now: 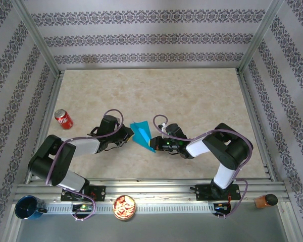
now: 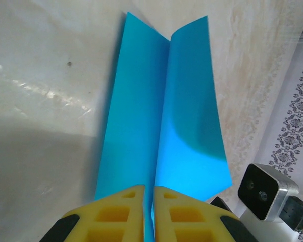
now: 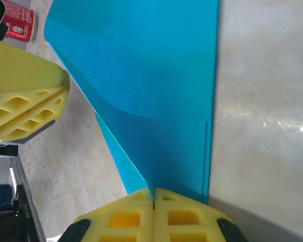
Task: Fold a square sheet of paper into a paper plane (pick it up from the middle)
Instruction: Fourth fold the wing at the center of the table.
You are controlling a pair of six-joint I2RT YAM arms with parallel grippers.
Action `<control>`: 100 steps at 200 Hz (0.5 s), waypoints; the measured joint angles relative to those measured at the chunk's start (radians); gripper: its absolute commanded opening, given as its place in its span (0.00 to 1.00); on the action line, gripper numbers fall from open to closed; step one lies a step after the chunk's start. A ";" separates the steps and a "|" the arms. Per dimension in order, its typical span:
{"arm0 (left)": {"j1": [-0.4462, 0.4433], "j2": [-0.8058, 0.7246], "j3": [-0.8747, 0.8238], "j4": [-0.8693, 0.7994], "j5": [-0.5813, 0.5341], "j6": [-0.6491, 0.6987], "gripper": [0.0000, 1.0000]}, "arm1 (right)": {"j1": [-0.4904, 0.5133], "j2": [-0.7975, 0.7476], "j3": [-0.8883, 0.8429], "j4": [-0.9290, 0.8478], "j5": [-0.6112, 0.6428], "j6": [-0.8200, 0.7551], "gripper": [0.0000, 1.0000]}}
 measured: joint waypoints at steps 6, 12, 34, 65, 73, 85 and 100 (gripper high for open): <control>0.000 0.005 0.006 0.004 0.002 0.000 0.12 | 0.000 -0.002 -0.002 -0.001 0.002 0.000 0.00; 0.000 0.011 0.012 0.008 0.005 0.000 0.12 | 0.000 -0.004 -0.003 -0.002 0.004 0.000 0.01; 0.000 0.042 0.029 0.040 0.015 0.000 0.11 | 0.000 -0.009 -0.006 -0.005 0.008 0.000 0.01; -0.005 0.103 0.034 0.077 0.031 -0.005 0.08 | 0.000 -0.009 -0.006 -0.005 0.008 0.000 0.01; -0.006 0.119 0.034 0.085 0.035 -0.007 0.07 | 0.000 -0.009 -0.006 -0.006 0.008 0.000 0.01; -0.006 0.138 0.034 0.090 0.039 -0.008 0.06 | 0.000 -0.011 -0.006 -0.008 0.011 0.000 0.01; -0.007 0.148 0.034 0.091 0.039 -0.011 0.04 | 0.000 -0.014 -0.009 -0.010 0.016 0.000 0.01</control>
